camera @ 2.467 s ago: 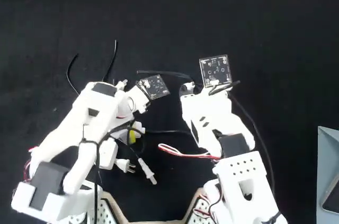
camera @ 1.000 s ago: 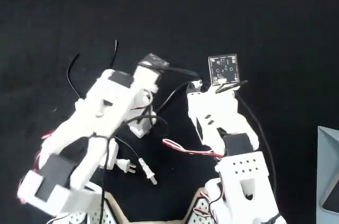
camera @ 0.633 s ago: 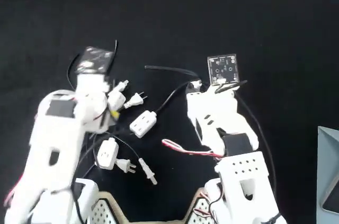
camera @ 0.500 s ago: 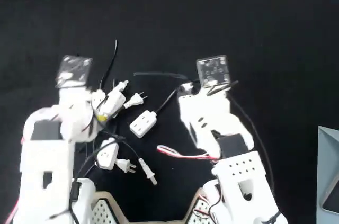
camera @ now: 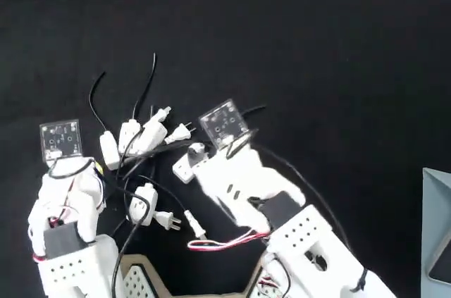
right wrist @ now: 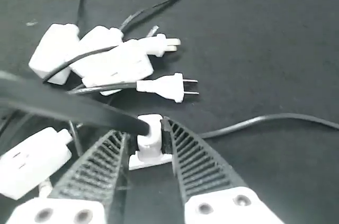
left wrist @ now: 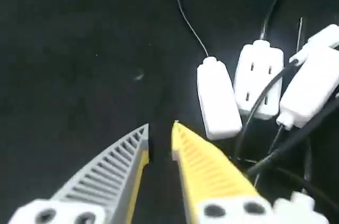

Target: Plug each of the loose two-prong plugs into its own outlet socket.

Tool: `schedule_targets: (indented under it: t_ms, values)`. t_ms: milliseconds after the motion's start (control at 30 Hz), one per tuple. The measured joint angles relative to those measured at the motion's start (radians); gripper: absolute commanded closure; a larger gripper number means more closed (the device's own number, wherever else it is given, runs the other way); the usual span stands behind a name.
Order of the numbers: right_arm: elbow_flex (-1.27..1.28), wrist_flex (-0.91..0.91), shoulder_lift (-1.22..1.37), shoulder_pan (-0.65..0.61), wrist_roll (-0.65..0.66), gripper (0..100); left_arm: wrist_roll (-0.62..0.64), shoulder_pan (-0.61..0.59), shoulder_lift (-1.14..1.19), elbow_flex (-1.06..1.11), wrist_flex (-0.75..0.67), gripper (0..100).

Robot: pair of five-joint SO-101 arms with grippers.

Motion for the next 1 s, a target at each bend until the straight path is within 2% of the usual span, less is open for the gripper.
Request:
schedule_targets:
  t_ms: [167,500,767,1000]
  values:
    - [0.005,-0.038,0.064,-0.018,0.0,98.6,0.0,-0.003,-0.064,0.029,0.0,89]
    - [-0.138,-0.046,0.391,-0.068,0.0,98.6,0.0,-0.003,-0.069,0.029,0.0,89]
    - [-0.132,-0.17,0.451,-0.081,-0.002,98.7,0.0,-0.003,-0.072,0.029,0.0,89]
    - [-0.129,-0.17,0.456,-0.081,-0.002,98.7,0.0,-0.003,-0.077,0.029,0.003,89]
